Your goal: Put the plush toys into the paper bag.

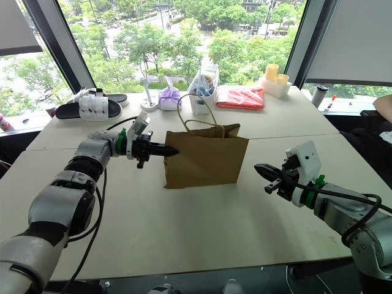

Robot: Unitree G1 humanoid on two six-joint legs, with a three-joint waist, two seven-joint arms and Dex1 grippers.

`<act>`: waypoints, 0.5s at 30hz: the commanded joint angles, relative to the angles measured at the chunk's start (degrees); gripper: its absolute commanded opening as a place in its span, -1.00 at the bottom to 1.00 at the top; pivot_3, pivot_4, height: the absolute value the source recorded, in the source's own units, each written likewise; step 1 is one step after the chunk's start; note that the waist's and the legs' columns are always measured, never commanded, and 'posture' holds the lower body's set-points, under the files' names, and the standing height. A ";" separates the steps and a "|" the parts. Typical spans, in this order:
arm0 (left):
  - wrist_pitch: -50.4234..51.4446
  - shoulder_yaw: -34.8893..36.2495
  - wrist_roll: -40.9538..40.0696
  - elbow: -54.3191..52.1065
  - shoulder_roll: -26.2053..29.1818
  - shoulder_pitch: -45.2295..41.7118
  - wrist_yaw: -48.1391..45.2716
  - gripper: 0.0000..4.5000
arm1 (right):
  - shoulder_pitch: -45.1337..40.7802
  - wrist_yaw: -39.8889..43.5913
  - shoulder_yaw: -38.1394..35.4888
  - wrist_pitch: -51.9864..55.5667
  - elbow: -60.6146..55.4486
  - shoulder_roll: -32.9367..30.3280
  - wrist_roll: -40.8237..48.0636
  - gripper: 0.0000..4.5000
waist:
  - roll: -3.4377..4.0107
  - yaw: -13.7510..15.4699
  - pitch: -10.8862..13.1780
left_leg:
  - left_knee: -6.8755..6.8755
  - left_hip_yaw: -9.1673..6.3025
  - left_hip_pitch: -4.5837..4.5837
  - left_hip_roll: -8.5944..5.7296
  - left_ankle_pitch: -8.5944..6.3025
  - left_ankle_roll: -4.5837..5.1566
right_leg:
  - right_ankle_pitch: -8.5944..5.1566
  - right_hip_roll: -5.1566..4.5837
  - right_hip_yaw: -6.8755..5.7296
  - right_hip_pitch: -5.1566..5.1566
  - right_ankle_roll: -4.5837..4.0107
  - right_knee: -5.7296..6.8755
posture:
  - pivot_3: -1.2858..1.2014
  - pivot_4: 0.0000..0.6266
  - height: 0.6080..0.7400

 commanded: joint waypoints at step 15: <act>-5.80 2.75 4.81 -2.19 6.10 3.85 3.33 0.98 | -1.46 1.77 2.60 -2.74 0.07 -1.71 -2.18 -1.00 | 0.01 -0.16 0.00 | 0.03 0.00 0.00 0.00 0.00 0.00 | 0.00 0.00 0.00 0.00 0.00 0.02 | 0.03 -0.52 1.00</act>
